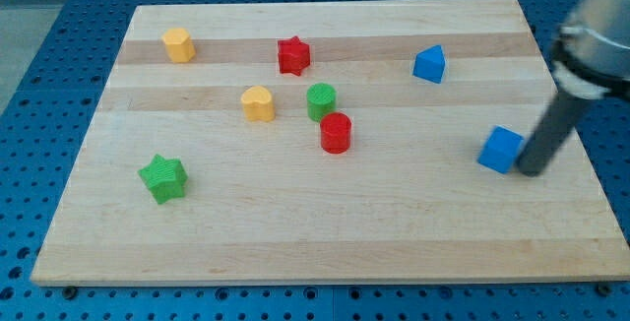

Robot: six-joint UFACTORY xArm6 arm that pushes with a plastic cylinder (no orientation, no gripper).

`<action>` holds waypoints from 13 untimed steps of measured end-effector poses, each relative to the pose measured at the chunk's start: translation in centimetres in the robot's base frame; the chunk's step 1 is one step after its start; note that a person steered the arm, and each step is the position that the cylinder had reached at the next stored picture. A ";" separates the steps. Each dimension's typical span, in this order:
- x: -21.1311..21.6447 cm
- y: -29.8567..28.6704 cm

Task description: Push the blue cube into red circle

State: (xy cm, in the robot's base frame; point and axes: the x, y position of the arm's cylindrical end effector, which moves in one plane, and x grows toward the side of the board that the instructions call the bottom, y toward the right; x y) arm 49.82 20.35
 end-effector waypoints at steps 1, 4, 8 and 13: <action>-1.6 -6.1; 1.5 4.2; -6.3 -10.5; 2.4 -6.1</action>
State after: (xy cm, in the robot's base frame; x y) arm 52.20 14.23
